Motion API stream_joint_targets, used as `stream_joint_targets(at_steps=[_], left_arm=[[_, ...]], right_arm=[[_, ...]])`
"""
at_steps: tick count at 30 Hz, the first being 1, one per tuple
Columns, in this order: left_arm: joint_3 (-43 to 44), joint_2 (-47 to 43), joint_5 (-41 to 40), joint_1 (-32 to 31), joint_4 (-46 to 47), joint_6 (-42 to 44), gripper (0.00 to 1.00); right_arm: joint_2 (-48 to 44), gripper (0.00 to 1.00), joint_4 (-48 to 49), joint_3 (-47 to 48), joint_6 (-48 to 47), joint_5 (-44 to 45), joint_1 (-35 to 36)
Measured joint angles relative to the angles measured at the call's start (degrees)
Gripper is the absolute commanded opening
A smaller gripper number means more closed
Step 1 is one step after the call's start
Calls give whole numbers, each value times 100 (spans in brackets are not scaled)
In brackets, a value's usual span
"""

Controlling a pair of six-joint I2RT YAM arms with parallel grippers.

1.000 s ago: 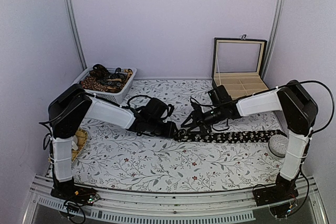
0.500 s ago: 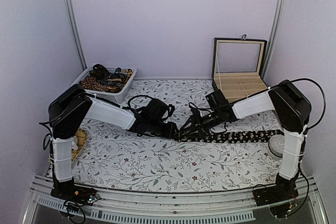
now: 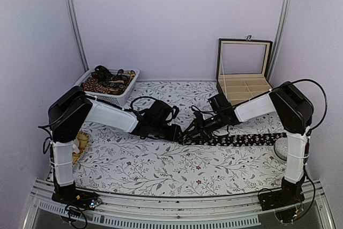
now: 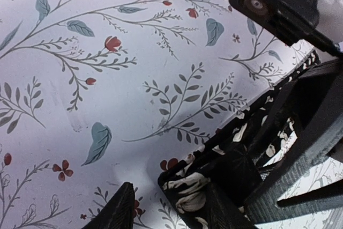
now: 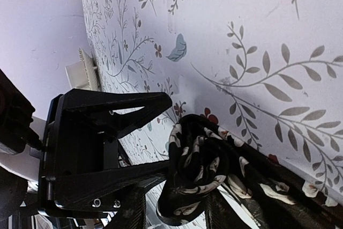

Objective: Roll the ties
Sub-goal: Roll the tie at the center of the board.

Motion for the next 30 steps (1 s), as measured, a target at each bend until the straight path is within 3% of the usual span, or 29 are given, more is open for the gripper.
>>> stream_joint_targets(at_steps=[7,13,23,30], left_arm=[[0,-2,-7,-9,-4,20,46],[-262,-225,46,-7,52,-22,52],[-739,-887,551,125,479,-111,83],[-787,-935,737,251,304,918,100]], right_arm=[[72,21,-20,0,-52,42,0],[72,17,-35,0,-157,136,0],[350,17,-46,210,-496,177,0],[474,17,-4,256,-616,177,0]])
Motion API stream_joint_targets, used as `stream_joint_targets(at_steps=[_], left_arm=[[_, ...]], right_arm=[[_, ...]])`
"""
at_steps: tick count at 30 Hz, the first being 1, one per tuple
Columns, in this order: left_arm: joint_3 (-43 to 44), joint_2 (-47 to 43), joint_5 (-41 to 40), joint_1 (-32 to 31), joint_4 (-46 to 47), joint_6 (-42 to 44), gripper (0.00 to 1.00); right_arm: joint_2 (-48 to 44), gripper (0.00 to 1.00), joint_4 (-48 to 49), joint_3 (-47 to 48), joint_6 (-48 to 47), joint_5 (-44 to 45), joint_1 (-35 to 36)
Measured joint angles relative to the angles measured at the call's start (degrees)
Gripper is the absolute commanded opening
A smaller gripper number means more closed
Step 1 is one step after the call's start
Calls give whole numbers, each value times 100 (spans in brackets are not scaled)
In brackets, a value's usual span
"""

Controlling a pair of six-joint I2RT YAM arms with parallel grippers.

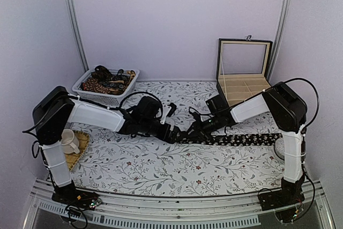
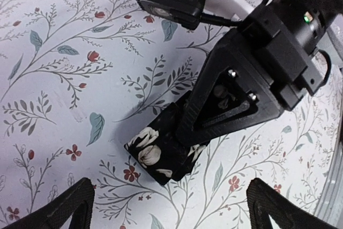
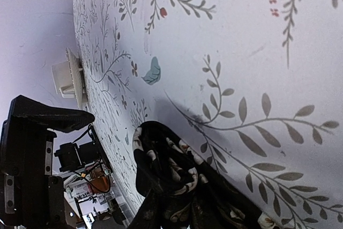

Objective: Roll the ties
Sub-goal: Roll the tie at the center of the board.

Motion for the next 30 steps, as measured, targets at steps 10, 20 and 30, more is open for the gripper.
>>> stream_joint_targets(at_steps=[10,20,30], left_arm=[[262,203,-144,-57,-461,1812,94],[949,1067,-387,-74,-758,2247,71],[977,1106,-380,-92,-756,2280,49]], right_arm=[[70,18,153,0,70,-162,-87],[79,18,221,0,116,-184,-140],[79,29,295,0,160,-208,-151]])
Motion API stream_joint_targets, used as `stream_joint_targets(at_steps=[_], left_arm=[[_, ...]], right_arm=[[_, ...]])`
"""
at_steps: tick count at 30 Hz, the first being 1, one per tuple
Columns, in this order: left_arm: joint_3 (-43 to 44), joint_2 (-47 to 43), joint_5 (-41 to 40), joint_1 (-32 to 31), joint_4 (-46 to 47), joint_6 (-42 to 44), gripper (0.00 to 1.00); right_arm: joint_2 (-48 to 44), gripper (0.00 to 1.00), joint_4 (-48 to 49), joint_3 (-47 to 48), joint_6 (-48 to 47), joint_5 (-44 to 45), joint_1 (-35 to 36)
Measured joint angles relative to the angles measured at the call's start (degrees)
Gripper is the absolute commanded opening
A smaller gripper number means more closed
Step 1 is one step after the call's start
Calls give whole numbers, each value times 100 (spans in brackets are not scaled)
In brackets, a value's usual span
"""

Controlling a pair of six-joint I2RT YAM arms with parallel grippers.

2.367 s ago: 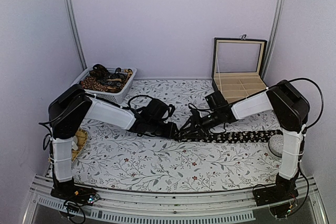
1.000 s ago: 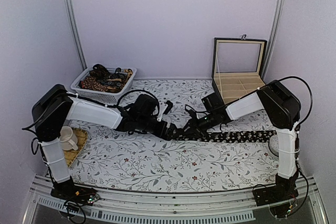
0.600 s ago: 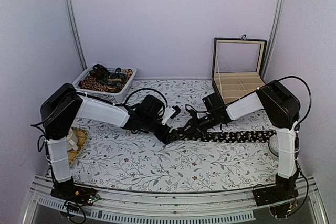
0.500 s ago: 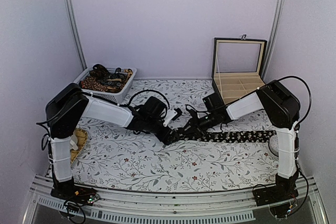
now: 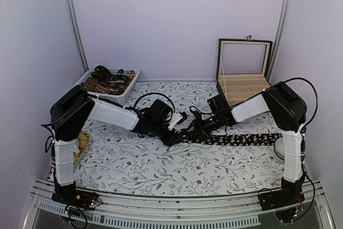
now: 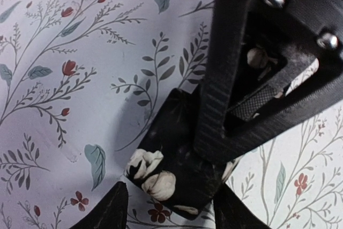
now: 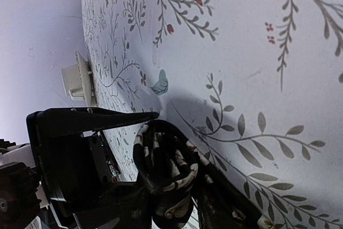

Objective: Roll the ties
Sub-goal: Roll the tie at the center of the board.

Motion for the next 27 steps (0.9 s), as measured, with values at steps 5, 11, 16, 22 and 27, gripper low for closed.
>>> stream_joint_targets(at_steps=[5,11,16,22,27], left_arm=[[13,22,76,-2,13,2,28],[33,37,140,-2,2,22,25],[31,37,155,-2,0,24,51],[-358,-251,411,68,175,-249,93],[-761,-664,1012,393,435,-1189,100]], right_arm=[[0,30,7,0,0,-2,0],[0,21,-2,0,-4,7,0],[28,13,-31,4,0,4,0],[155,9,92,33,94,-157,-9],[240,9,232,46,184,-302,-20]])
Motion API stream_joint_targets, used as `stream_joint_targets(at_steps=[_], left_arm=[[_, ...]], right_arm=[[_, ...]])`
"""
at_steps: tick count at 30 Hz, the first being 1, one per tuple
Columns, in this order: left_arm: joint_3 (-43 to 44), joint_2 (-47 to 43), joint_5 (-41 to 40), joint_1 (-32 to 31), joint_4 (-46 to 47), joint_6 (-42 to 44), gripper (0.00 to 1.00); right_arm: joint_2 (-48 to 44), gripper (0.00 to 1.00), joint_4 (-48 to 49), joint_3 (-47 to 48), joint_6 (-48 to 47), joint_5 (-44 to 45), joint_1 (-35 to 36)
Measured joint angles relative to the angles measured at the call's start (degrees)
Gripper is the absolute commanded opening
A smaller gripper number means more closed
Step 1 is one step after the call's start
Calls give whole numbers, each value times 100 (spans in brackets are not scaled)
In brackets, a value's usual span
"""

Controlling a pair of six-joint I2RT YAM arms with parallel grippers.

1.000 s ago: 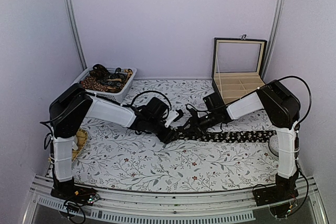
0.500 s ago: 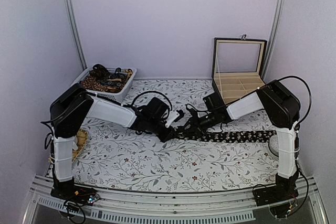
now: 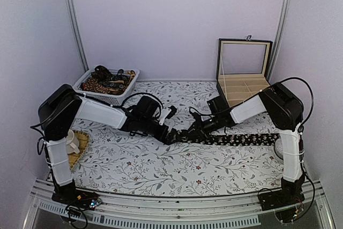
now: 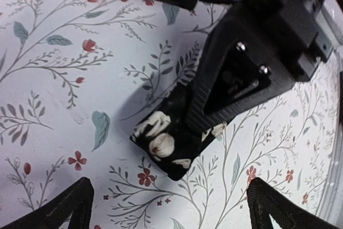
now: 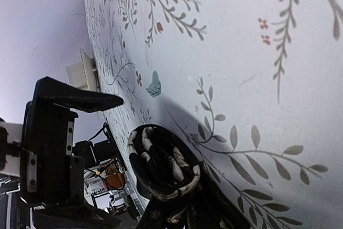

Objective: Roll the ties
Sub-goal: Roll the tie at the center of the board.

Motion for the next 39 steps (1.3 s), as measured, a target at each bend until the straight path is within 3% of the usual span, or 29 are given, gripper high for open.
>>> stream_joint_targets(at_steps=[6,13,22,39], left_arm=[[-199,195,863,533,870,-1370,98],[-372,573,1484,542,2020,-2664,78],[-553,726,1670,505,2531,-3633,59],[-935,984,1716,369,3685,-4693,47]], right_arm=[[68,9,140,0,122,-120,-13],[92,8,267,-15,249,-157,-13],[92,8,485,-122,339,-160,-11],[85,7,1379,-494,1075,-341,35]])
